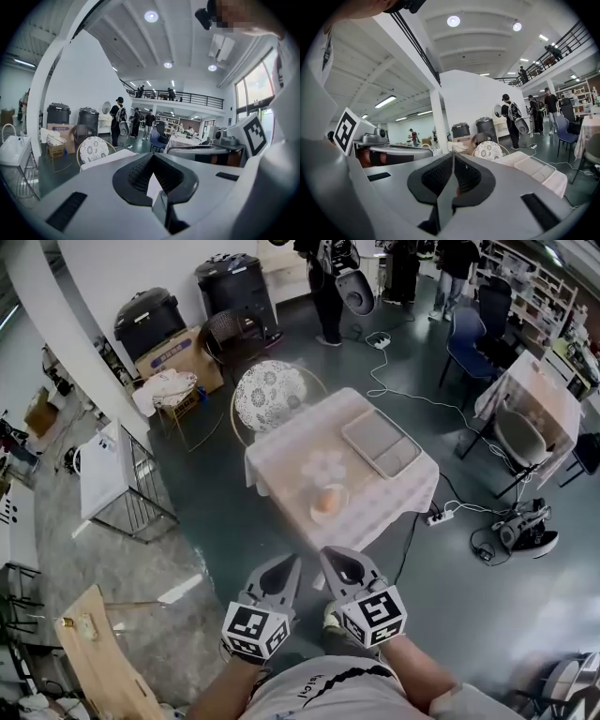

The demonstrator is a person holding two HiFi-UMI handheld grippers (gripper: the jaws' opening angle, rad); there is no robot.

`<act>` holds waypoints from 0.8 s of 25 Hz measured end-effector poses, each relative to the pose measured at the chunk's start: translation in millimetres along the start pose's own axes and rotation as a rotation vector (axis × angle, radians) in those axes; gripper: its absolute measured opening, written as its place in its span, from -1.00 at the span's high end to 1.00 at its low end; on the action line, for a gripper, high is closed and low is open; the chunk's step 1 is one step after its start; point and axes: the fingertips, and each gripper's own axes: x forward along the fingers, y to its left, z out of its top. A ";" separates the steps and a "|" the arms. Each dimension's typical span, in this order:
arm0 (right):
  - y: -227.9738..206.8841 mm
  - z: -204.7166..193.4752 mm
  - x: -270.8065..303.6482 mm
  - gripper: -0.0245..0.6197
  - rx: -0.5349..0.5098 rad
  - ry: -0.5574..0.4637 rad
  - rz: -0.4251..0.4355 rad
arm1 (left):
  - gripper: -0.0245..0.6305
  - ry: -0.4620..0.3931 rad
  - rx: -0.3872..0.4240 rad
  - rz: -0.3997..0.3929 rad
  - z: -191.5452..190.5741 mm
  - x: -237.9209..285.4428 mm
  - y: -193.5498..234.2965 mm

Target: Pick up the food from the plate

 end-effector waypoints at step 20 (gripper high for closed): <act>-121.8 -59.7 72.3 0.87 0.173 0.088 -0.197 | 0.91 0.081 0.050 -0.123 -24.0 123.2 43.9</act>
